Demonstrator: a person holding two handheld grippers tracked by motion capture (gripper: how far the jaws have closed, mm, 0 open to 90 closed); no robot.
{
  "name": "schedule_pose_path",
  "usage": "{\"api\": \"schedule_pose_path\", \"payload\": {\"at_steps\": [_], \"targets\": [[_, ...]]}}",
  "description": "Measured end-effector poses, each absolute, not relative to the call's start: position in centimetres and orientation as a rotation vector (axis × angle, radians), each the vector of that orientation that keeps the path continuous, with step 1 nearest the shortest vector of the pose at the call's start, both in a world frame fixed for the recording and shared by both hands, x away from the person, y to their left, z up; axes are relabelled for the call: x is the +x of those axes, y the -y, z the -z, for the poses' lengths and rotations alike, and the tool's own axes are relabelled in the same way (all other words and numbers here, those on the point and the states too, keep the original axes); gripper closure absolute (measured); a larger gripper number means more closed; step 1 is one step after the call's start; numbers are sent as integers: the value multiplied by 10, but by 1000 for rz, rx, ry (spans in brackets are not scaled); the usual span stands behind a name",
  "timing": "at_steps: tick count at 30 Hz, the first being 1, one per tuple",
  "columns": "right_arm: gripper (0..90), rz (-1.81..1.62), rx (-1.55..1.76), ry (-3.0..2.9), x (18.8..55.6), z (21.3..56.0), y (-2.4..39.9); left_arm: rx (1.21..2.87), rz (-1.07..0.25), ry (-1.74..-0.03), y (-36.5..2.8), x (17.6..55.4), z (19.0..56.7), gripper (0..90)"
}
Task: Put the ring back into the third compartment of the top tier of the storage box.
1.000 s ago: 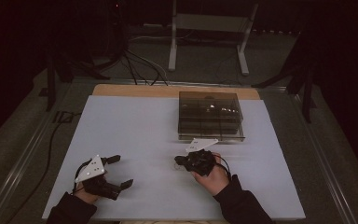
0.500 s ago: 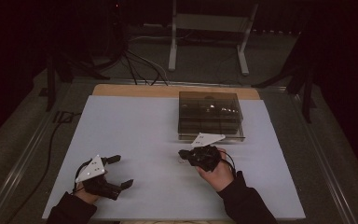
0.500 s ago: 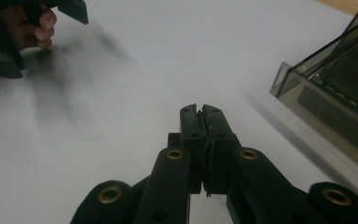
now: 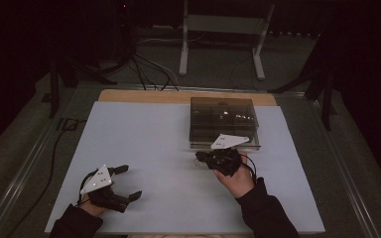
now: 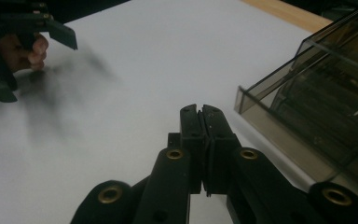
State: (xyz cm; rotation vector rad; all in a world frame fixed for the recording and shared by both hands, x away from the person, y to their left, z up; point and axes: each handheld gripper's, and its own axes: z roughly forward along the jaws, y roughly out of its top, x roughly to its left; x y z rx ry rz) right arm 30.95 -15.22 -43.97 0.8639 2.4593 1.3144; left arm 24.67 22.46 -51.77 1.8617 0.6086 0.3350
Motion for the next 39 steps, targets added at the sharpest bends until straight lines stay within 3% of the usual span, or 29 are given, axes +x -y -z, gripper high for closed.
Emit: {"api": "schedule_pose_path", "payload": {"at_steps": [39], "targets": [[884, -1356, 1042, -2199, 327, 409, 225, 1864, -336, -606, -224, 247, 518, 6]]}}
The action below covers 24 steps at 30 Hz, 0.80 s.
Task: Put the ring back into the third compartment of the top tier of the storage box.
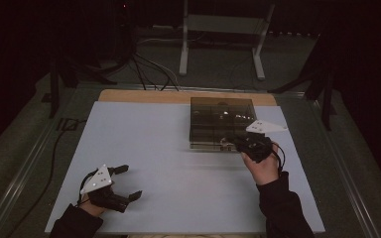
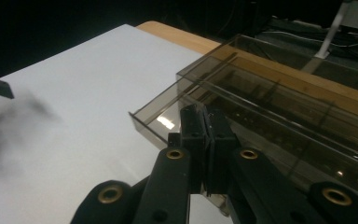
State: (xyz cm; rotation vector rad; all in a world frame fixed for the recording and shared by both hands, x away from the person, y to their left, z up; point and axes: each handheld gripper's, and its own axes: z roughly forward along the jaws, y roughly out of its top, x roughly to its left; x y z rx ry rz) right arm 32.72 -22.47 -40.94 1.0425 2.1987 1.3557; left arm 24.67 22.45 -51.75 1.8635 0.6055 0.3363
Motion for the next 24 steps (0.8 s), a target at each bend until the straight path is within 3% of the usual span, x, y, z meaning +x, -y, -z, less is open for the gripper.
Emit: {"api": "schedule_pose_path", "payload": {"at_steps": [24], "targets": [[884, -1335, 1253, -2005, 345, 420, 278, 1864, -335, -607, -224, 247, 518, 7]]}}
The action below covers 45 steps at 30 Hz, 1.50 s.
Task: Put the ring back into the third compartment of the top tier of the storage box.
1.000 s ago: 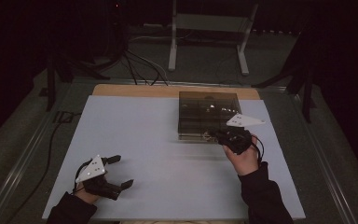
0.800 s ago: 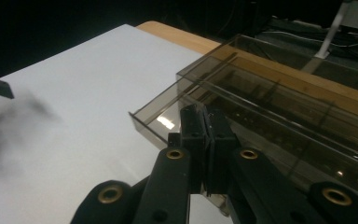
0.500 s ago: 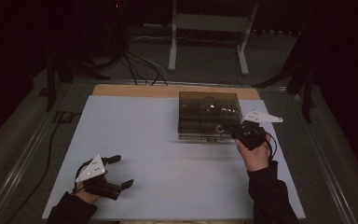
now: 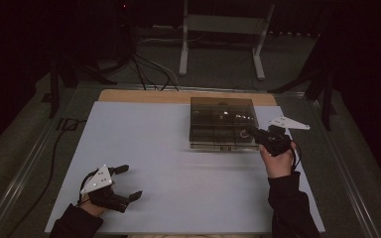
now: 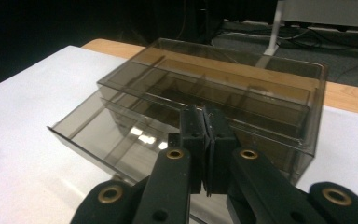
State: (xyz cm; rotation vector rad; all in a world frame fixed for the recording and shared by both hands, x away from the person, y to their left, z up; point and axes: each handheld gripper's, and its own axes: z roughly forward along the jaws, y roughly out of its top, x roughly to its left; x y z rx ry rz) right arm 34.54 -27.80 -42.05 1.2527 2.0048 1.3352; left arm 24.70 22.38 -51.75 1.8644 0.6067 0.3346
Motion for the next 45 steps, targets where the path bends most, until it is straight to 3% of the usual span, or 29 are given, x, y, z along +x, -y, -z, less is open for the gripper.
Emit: {"api": "schedule_pose_path", "payload": {"at_steps": [45], "targets": [[882, -1182, 1415, -2058, 362, 455, 287, 1869, -330, -596, -223, 247, 518, 6]]}}
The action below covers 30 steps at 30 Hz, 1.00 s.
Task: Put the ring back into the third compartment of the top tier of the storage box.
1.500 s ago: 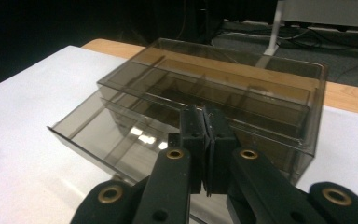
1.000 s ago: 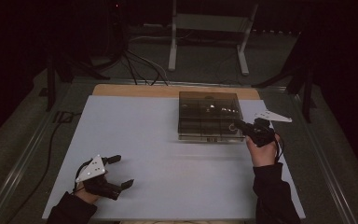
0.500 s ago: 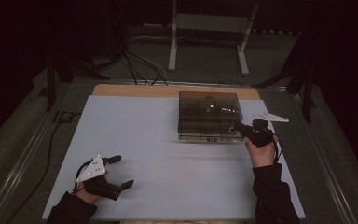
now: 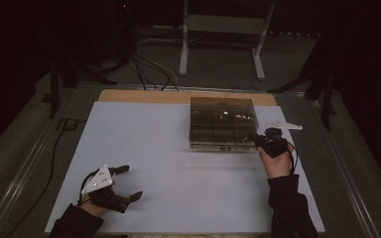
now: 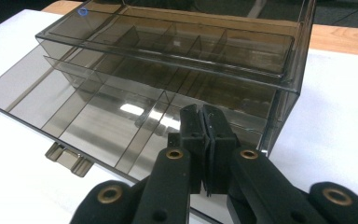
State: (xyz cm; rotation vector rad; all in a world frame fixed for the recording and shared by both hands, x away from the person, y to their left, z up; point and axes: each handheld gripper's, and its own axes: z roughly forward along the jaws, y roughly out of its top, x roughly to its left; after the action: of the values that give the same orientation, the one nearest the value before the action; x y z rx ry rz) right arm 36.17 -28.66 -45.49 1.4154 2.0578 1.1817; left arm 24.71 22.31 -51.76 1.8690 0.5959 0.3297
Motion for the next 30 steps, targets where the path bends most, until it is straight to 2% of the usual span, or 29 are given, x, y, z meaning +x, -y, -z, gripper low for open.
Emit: {"api": "schedule_pose_path", "payload": {"at_steps": [13, 20, 25, 26, 30], "targets": [[868, -1158, 1402, -2045, 360, 452, 285, 1864, -327, -595, -223, 247, 517, 7], [702, -1208, 1416, -2037, 360, 451, 286, 1866, -333, -596, -223, 247, 517, 7], [486, -1249, 1406, -2026, 359, 447, 285, 1866, -334, -596, -223, 247, 517, 7], [413, -1253, 1406, -2024, 359, 446, 284, 1867, -335, -594, -223, 247, 517, 6], [334, -1277, 1346, -2006, 356, 441, 280, 1865, -334, -595, -223, 247, 517, 7]]}}
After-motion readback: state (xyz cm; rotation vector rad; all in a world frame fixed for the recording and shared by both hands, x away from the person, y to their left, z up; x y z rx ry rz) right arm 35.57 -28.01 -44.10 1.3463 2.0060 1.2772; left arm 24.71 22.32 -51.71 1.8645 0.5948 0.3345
